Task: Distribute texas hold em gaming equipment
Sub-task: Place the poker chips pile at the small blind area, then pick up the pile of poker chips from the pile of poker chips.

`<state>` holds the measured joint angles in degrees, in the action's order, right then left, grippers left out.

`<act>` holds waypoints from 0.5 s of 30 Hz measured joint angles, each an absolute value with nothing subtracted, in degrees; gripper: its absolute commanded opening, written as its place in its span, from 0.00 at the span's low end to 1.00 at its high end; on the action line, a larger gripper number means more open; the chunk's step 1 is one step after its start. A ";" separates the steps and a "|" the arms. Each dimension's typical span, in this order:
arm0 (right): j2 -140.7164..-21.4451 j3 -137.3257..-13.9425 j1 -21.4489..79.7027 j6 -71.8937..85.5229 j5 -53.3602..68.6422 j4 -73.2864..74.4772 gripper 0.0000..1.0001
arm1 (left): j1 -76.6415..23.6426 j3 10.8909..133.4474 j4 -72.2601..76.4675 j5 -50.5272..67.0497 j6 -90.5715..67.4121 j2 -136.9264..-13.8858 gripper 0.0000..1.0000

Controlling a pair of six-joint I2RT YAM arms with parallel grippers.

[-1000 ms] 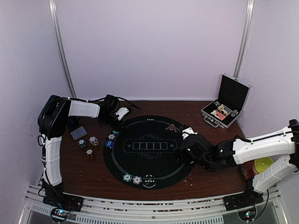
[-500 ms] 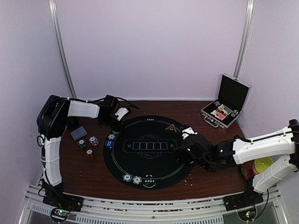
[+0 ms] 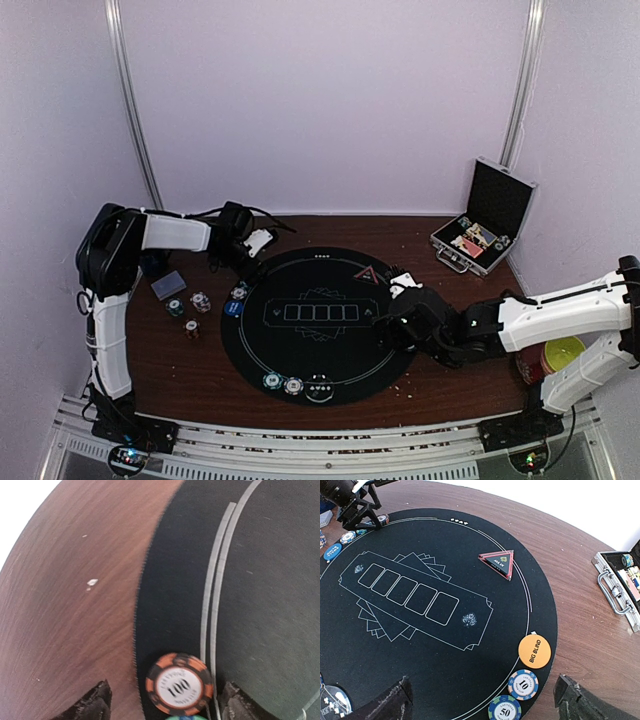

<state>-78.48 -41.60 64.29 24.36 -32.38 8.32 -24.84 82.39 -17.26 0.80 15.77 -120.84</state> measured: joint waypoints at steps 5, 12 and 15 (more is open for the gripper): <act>-78.48 -41.60 64.29 24.36 -32.38 8.32 1.00 | -24.86 82.70 -20.43 3.92 17.37 -117.32 0.98; -78.48 -41.60 64.29 24.34 -32.34 8.32 1.00 | -24.32 82.96 -22.65 4.78 19.46 -104.03 0.98; -78.72 -41.60 64.29 24.34 -32.18 8.27 1.00 | -22.98 79.57 -22.72 5.13 20.40 -96.84 0.98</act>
